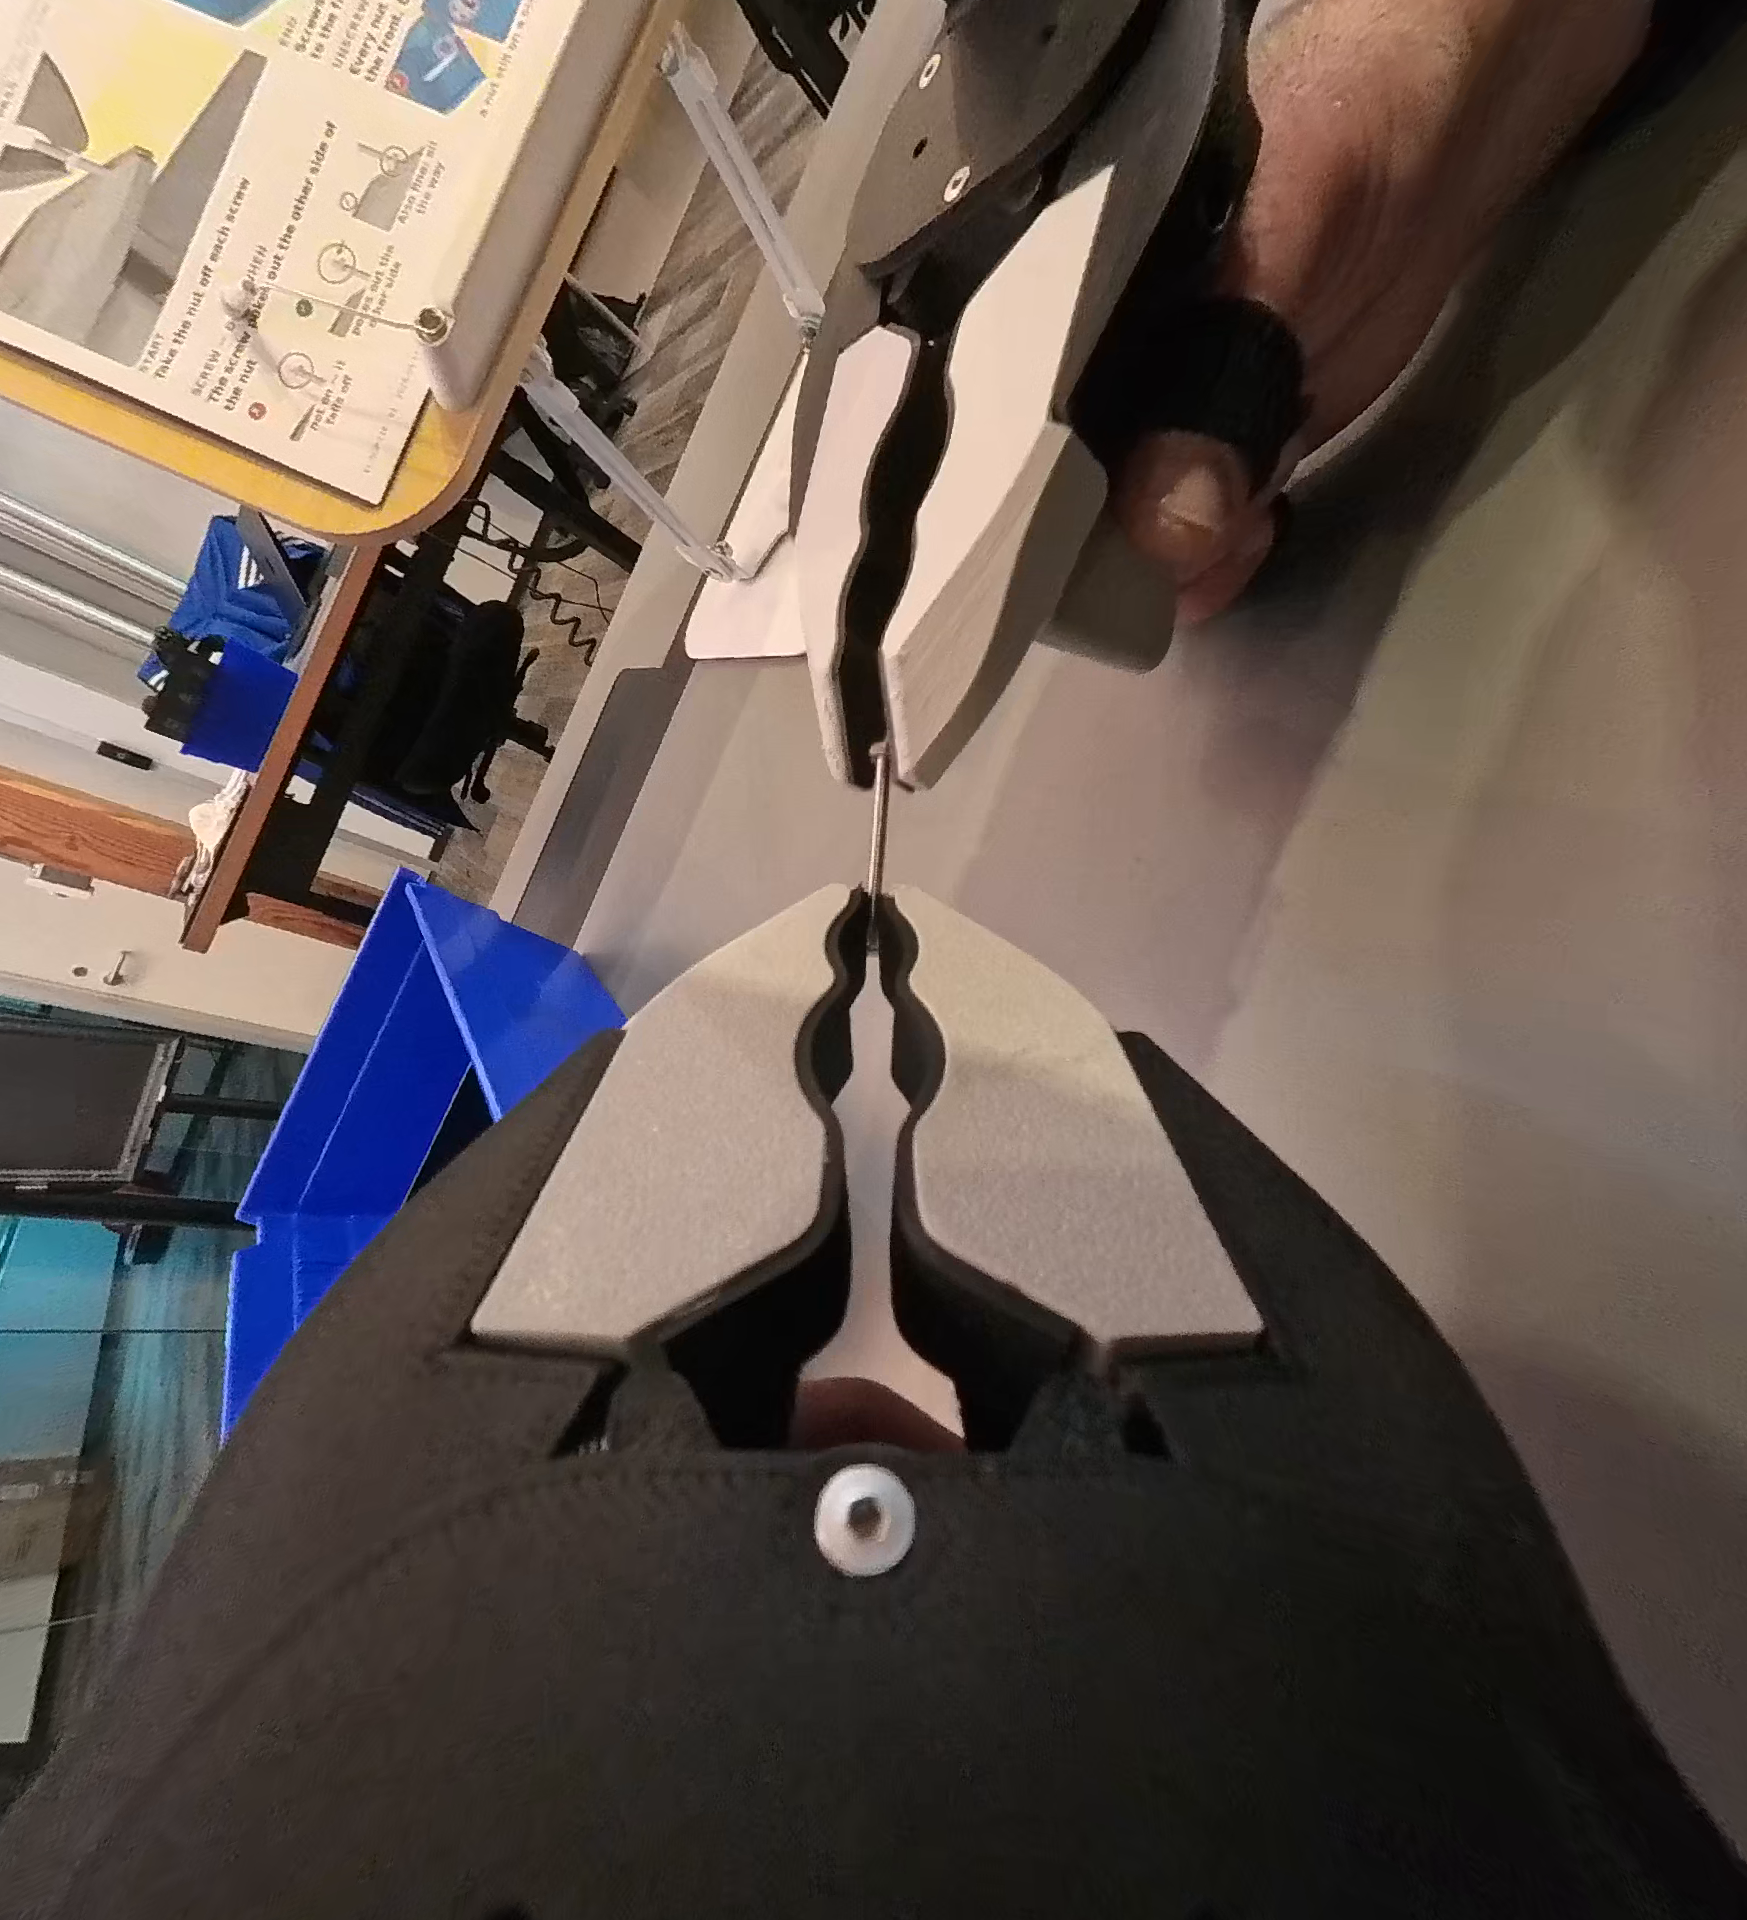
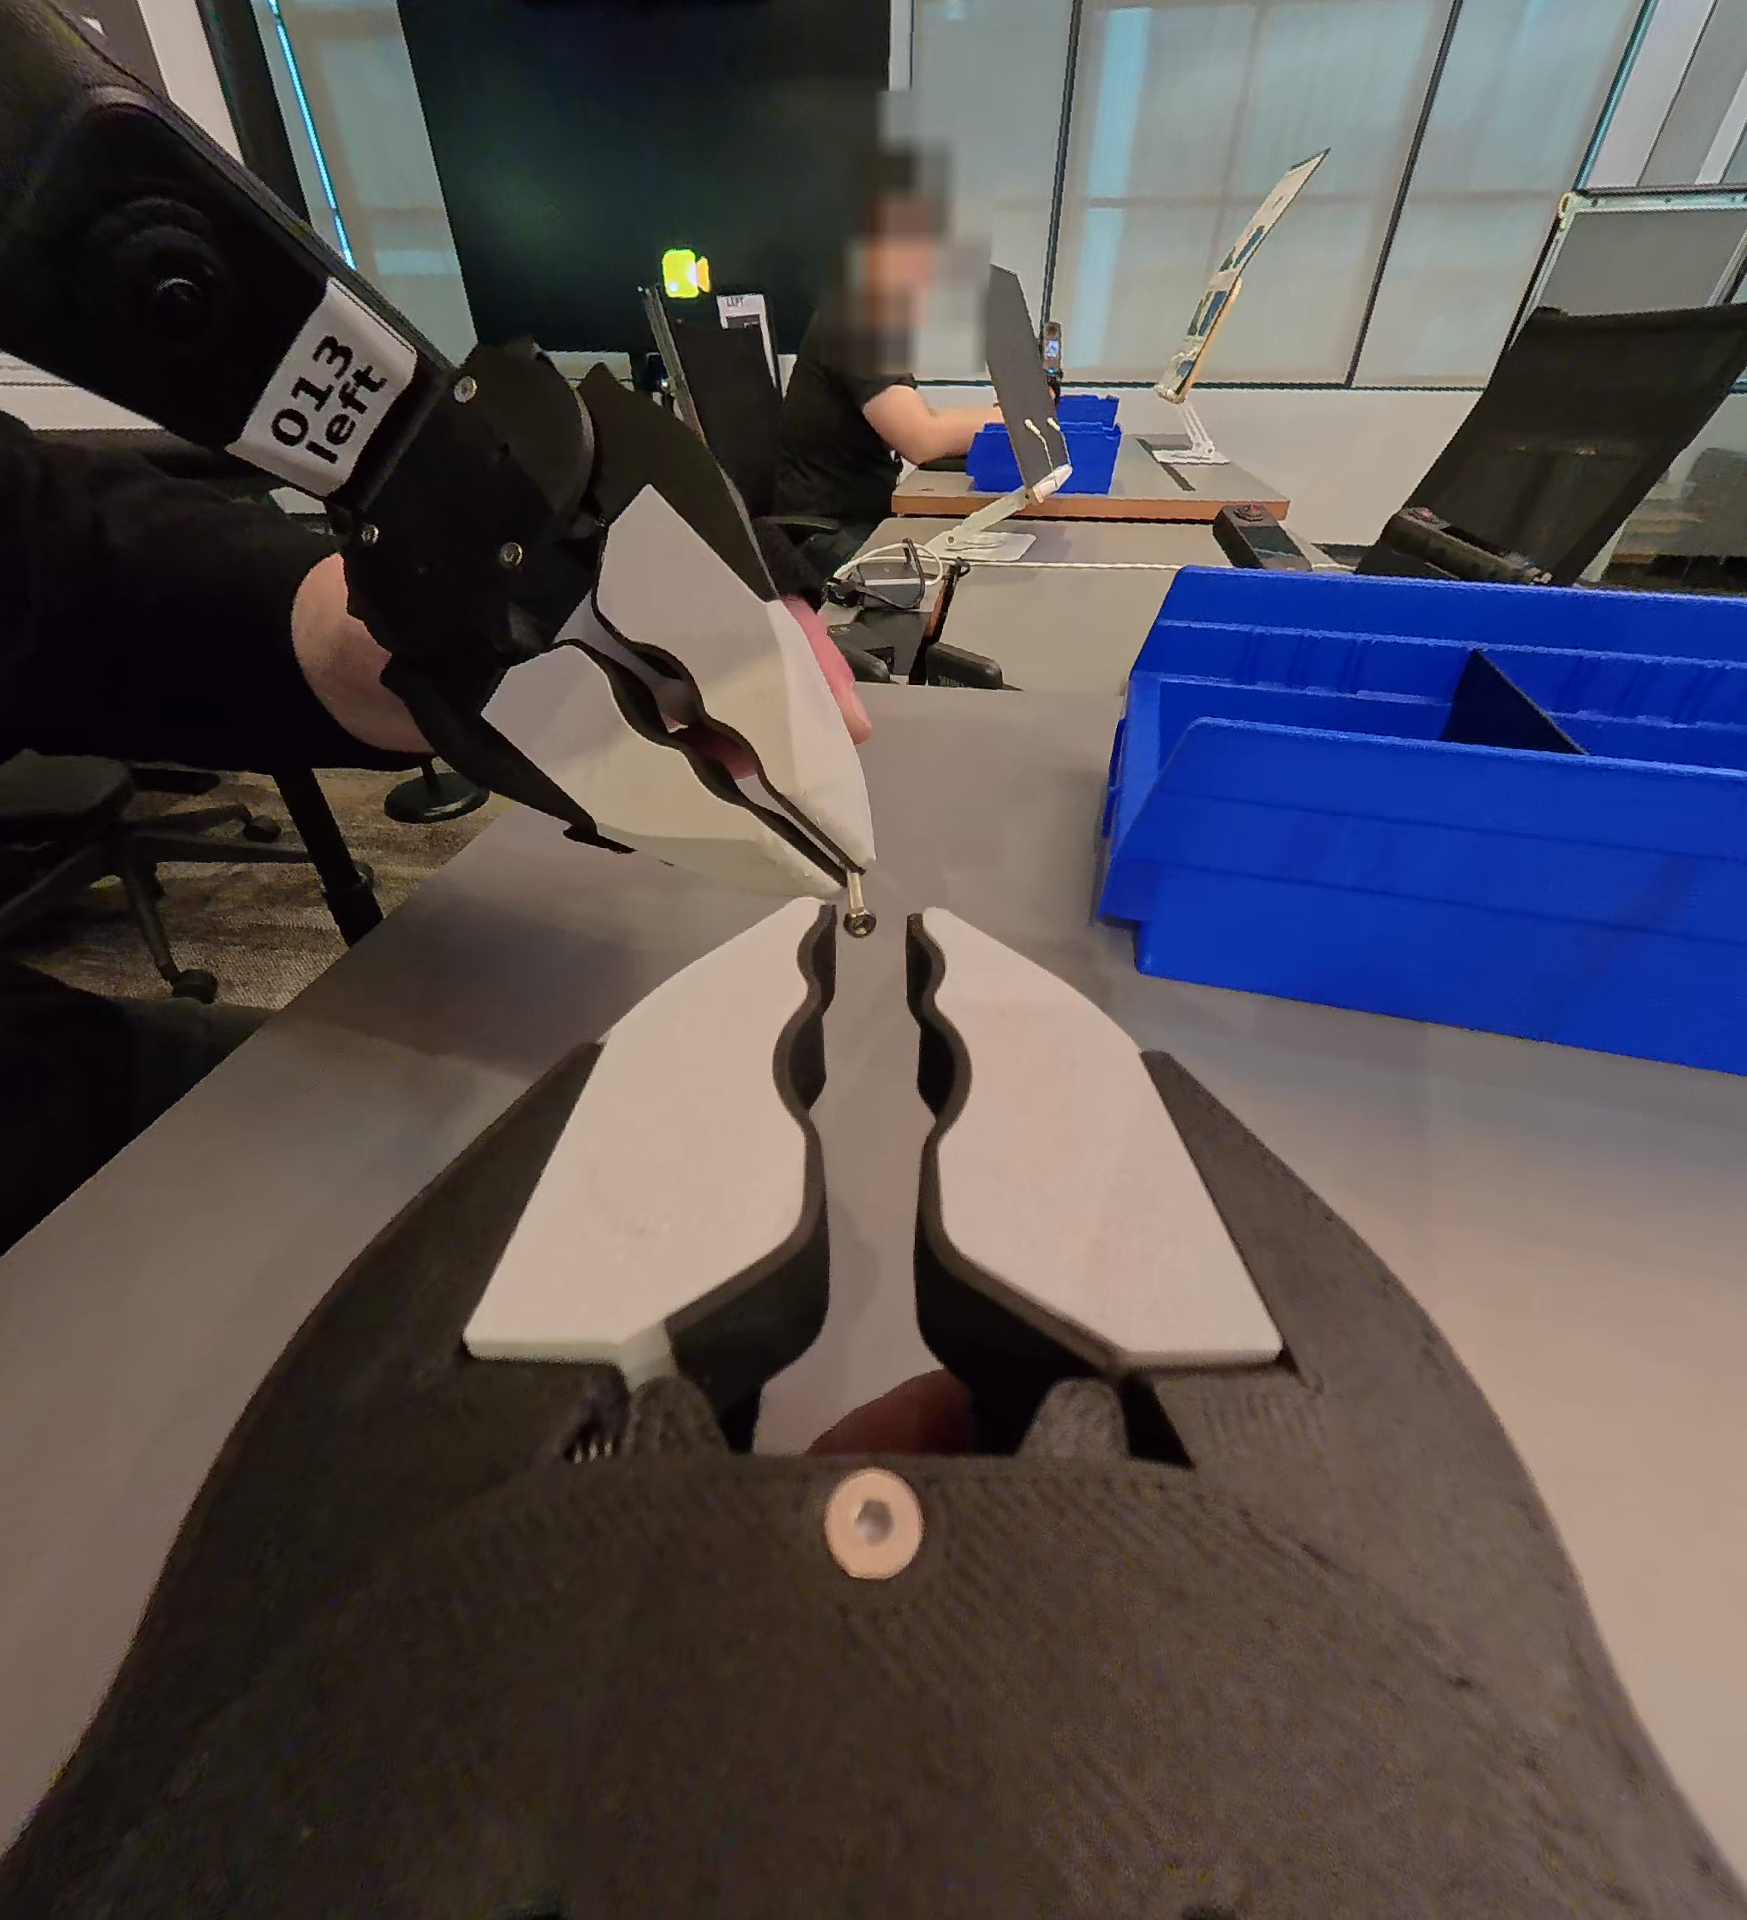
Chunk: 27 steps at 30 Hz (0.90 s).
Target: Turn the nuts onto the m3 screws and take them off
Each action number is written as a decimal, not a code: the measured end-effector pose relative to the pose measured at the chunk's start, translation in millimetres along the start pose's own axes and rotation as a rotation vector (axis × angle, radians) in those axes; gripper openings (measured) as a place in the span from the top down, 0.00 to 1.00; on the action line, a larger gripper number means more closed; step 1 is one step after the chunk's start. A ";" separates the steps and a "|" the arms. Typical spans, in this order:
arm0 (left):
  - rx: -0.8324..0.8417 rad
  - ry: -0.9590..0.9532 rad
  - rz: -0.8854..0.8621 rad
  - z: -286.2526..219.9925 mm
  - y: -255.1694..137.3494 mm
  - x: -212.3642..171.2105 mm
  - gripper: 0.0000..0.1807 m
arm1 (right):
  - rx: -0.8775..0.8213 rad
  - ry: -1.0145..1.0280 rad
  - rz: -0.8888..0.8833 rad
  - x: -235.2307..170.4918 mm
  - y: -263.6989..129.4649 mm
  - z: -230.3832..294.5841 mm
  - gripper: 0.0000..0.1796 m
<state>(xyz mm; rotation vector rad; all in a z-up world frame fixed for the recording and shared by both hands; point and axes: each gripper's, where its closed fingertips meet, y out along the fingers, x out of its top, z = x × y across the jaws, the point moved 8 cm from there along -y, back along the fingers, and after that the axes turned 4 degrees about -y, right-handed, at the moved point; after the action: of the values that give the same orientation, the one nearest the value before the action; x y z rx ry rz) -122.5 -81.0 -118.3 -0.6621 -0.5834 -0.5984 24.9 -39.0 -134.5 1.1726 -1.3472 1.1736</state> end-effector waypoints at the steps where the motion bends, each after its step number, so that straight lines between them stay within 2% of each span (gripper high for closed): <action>1: 0.000 -0.002 0.000 0.2 0.0 -0.1 0.99 | 0.006 -0.003 -0.004 0.2 -0.3 0.4 0.93; 20: -0.025 -0.041 -0.035 0.9 -2.2 2.1 0.99 | 0.036 -0.046 -0.018 2.1 -1.3 4.1 0.97; 27: -0.001 -0.022 -0.025 0.7 -2.0 2.7 0.99 | 0.039 0.025 -0.025 2.2 -0.8 3.0 0.97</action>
<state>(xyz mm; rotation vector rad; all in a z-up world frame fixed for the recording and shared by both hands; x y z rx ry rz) -122.1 -82.6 -115.3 -0.6640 -0.6122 -0.6154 25.3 -42.2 -132.4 1.1959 -1.2923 1.1976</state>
